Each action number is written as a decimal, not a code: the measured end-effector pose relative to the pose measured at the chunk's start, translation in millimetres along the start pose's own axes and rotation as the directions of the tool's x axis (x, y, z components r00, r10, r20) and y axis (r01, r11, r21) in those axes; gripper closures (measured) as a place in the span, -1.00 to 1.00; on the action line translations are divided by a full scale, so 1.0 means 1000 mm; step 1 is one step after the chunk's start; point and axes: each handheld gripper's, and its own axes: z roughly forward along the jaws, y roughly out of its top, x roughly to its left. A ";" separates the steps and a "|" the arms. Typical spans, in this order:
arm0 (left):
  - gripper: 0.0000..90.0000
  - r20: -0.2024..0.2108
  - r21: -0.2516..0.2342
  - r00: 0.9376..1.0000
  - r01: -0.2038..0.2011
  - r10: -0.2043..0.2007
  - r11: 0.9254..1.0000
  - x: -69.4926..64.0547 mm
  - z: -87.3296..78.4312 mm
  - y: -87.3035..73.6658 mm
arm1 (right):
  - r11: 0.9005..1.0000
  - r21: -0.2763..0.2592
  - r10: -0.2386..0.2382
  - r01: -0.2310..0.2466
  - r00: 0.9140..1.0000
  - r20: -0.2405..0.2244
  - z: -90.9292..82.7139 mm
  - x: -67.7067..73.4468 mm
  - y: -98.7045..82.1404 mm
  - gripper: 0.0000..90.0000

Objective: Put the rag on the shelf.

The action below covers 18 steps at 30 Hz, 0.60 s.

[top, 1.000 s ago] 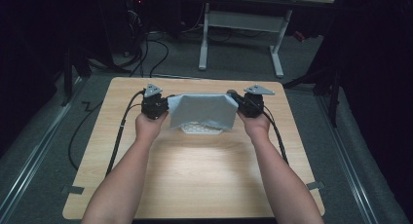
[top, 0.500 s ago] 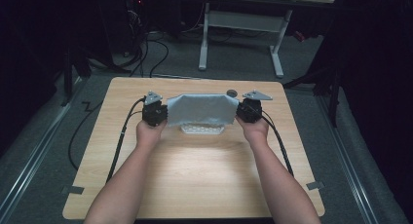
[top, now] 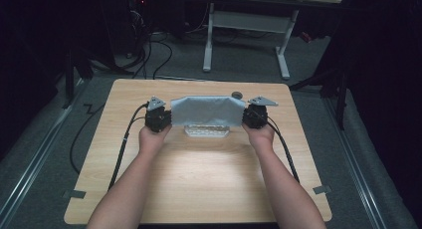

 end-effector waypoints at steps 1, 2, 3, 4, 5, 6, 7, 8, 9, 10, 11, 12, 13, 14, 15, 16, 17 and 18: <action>0.97 -0.002 0.000 1.000 0.003 -0.003 1.000 0.000 -0.001 0.000 | 1.000 0.000 0.000 0.000 1.000 0.000 0.000 0.000 0.000 0.91; 0.97 0.000 -0.001 1.000 0.003 -0.004 1.000 0.001 -0.001 0.000 | 1.000 0.002 0.001 -0.001 1.000 0.003 0.000 0.000 0.000 0.90; 0.97 -0.001 0.000 1.000 0.004 -0.004 1.000 0.001 -0.002 0.000 | 1.000 0.001 0.000 0.000 1.000 0.004 0.000 0.000 0.000 0.89; 0.95 -0.004 -0.001 1.000 0.005 -0.005 1.000 0.001 -0.002 0.000 | 1.000 0.002 0.000 0.000 1.000 0.003 -0.001 0.000 0.000 0.85; 0.92 -0.008 -0.002 1.000 0.006 -0.006 1.000 0.002 -0.003 0.001 | 1.000 0.001 0.001 -0.001 1.000 0.005 -0.001 0.000 0.001 0.81; 0.87 -0.014 -0.001 1.000 0.009 -0.009 1.000 0.003 -0.004 0.001 | 1.000 0.001 0.002 -0.002 1.000 0.008 -0.001 0.000 0.001 0.79; 0.78 -0.021 -0.003 1.000 0.012 -0.012 1.000 0.003 -0.005 0.002 | 1.000 0.000 -0.001 0.001 1.000 0.013 -0.001 -0.001 0.001 0.77; 0.72 -0.031 -0.006 0.999 0.019 -0.019 1.000 0.005 -0.006 0.002 | 1.000 0.000 0.002 -0.002 1.000 0.014 -0.002 -0.001 0.002 0.75; 0.68 -0.035 -0.008 0.999 0.025 -0.025 1.000 0.006 -0.008 0.003 | 1.000 -0.002 0.007 -0.007 1.000 0.018 -0.003 -0.002 0.003 0.72; 0.63 -0.042 -0.009 0.999 0.028 -0.028 1.000 0.007 -0.009 0.004 | 1.000 -0.004 0.003 -0.003 1.000 0.021 -0.004 -0.003 0.004 0.68; 0.61 -0.046 -0.008 0.999 0.028 -0.028 1.000 0.008 -0.010 0.004 | 1.000 -0.009 0.003 -0.003 1.000 0.023 -0.005 -0.003 0.005 0.64; 0.60 -0.050 -0.014 0.998 0.027 -0.028 1.000 0.009 -0.011 0.005 | 1.000 -0.011 0.002 -0.001 1.000 0.025 -0.005 -0.004 0.006 0.61; 0.59 -0.053 -0.015 0.998 0.025 -0.026 1.000 0.009 -0.012 0.005 | 1.000 -0.016 0.005 -0.004 1.000 0.027 -0.006 -0.004 0.006 0.58; 0.58 -0.056 -0.016 0.998 0.026 -0.026 1.000 0.010 -0.013 0.006 | 1.000 -0.017 0.006 -0.006 1.000 0.030 -0.007 -0.005 0.007 0.57; 0.56 -0.059 -0.019 0.998 0.025 -0.026 1.000 0.010 -0.014 0.007 | 1.000 -0.020 0.010 -0.009 0.999 0.035 -0.008 -0.005 0.008 0.55; 0.54 -0.065 -0.019 0.998 0.023 -0.024 1.000 0.011 -0.015 0.007 | 1.000 -0.022 0.008 -0.008 0.999 0.038 -0.008 -0.006 0.008 0.55; 0.51 -0.069 -0.020 0.997 0.023 -0.024 1.000 0.011 -0.016 0.007 | 1.000 -0.022 0.007 -0.006 0.999 0.043 -0.009 -0.007 0.009 0.55; 0.50 -0.066 -0.020 0.998 0.023 -0.024 1.000 0.012 -0.017 0.008 | 1.000 -0.024 0.004 -0.003 0.999 0.047 -0.010 -0.008 0.010 0.54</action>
